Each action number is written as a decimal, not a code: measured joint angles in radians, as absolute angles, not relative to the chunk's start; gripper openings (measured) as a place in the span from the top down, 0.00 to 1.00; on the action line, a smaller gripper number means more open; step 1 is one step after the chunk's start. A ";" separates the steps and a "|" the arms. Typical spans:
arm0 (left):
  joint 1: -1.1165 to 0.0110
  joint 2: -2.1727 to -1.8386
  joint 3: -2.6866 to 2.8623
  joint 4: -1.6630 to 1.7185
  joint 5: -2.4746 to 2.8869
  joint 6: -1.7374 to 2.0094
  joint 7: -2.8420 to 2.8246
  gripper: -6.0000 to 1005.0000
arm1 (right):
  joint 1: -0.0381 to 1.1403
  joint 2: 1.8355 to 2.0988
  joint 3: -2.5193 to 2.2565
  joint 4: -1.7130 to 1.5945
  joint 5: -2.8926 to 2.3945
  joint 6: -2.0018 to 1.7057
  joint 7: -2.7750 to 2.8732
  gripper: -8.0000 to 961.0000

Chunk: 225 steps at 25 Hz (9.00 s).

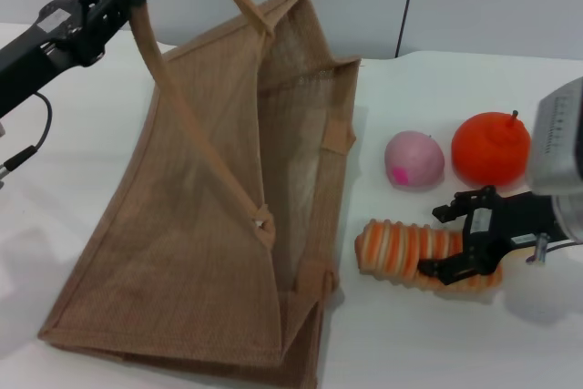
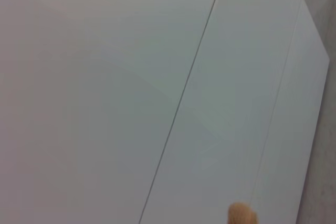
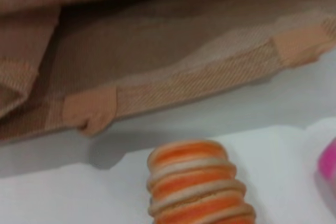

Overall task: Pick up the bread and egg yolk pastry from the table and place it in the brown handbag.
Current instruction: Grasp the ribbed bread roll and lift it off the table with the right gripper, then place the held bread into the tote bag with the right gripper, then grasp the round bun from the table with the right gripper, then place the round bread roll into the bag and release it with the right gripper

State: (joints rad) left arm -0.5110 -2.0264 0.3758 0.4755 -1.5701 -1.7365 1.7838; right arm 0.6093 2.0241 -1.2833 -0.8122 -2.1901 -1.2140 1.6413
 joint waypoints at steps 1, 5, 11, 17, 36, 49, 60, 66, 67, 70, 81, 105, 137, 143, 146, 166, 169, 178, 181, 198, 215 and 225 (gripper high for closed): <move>-0.511 -2.027 0.376 0.476 -1.570 -1.737 1.784 0.87 | 0.611 2.024 -1.307 -0.815 -2.193 -1.206 1.655 0.08; -0.510 -2.027 0.376 0.476 -1.569 -1.737 1.784 0.87 | 0.608 2.024 -1.358 -0.841 -2.195 -1.204 1.677 0.13; -0.508 -2.026 0.376 0.476 -1.569 -1.737 1.783 0.87 | 0.603 2.025 -1.359 -0.858 -2.193 -1.234 1.679 0.19; -0.497 -2.023 0.376 0.474 -1.570 -1.732 1.757 0.87 | 0.605 2.024 -1.359 -0.871 -2.197 -1.248 1.693 0.26; -0.482 -2.021 0.359 0.463 -1.567 -1.736 1.756 0.87 | 0.514 2.022 -1.333 -1.074 -2.170 -1.334 1.692 0.47; -0.508 -2.018 0.365 0.463 -1.536 -1.818 1.739 0.87 | 0.503 2.023 -1.349 -1.347 -2.112 -1.353 1.734 0.56; -0.537 -2.018 0.357 0.464 -1.525 -1.870 1.715 0.87 | 0.594 2.024 -1.757 -1.395 -2.140 -1.082 1.848 0.61; -0.556 -2.013 0.343 0.465 -1.539 -1.916 1.696 0.87 | 0.652 2.025 -1.964 -1.342 -2.196 -0.918 1.905 0.61; -0.558 -2.011 0.340 0.465 -1.541 -1.924 1.692 0.87 | 0.664 2.025 -1.996 -1.320 -2.196 -0.885 1.907 0.62; -0.569 -2.004 0.337 0.465 -1.553 -1.952 1.674 0.87 | 0.696 2.026 -2.079 -1.267 -2.191 -0.781 1.914 0.63; -0.589 -1.998 0.337 0.463 -1.590 -1.982 1.653 0.87 | 0.757 2.033 -2.346 -1.111 -2.179 -0.371 1.909 0.64; -0.525 -2.006 0.245 0.463 -1.597 -1.946 1.663 0.87 | 0.589 2.020 -2.476 -1.121 -2.187 0.156 1.908 0.12; -0.480 -2.007 0.129 0.428 -1.594 -1.749 1.702 0.87 | 0.297 1.886 -2.201 -1.367 -2.033 -0.057 1.968 0.07; -0.481 -2.009 0.137 0.427 -1.593 -1.729 1.704 0.87 | 0.261 1.895 -1.830 -1.444 -1.950 -0.657 1.963 0.07; -0.482 -2.013 0.140 0.427 -1.593 -1.725 1.712 0.87 | 0.262 1.920 -1.636 -1.446 -1.940 -0.918 1.962 0.07; -0.495 -2.016 0.141 0.400 -1.575 -1.697 1.717 0.87 | 0.410 2.016 -1.242 -1.205 -2.320 -1.302 2.069 0.07; -0.495 -2.016 0.141 0.400 -1.574 -1.696 1.718 0.87 | 0.432 2.015 -1.241 -1.165 -2.322 -1.297 2.069 0.07; -0.499 -2.016 0.141 0.400 -1.570 -1.687 1.718 0.87 | 0.464 2.020 -1.233 -1.118 -2.391 -1.258 2.096 0.07; -0.499 -2.017 0.141 0.400 -1.568 -1.685 1.718 0.87 | 0.465 2.020 -1.232 -1.117 -2.396 -1.255 2.099 0.09; -0.500 -2.017 0.141 0.399 -1.566 -1.686 1.718 0.87 | 0.471 2.019 -1.227 -1.129 -2.391 -1.268 2.092 0.31; -0.509 -2.018 0.141 0.399 -1.544 -1.685 1.717 0.87 | 0.434 2.019 -1.122 -1.220 -2.301 -1.374 2.022 0.44; -0.609 -2.028 0.143 0.392 -1.398 -1.710 1.706 0.87 | 0.485 2.020 -1.139 -1.235 -2.007 -1.505 1.821 0.52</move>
State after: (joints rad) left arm -0.6087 -2.0282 0.1427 0.3919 -1.3975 -1.7102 1.7062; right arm 0.4849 2.0196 -1.1390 -1.2345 -2.0074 -1.5048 1.8206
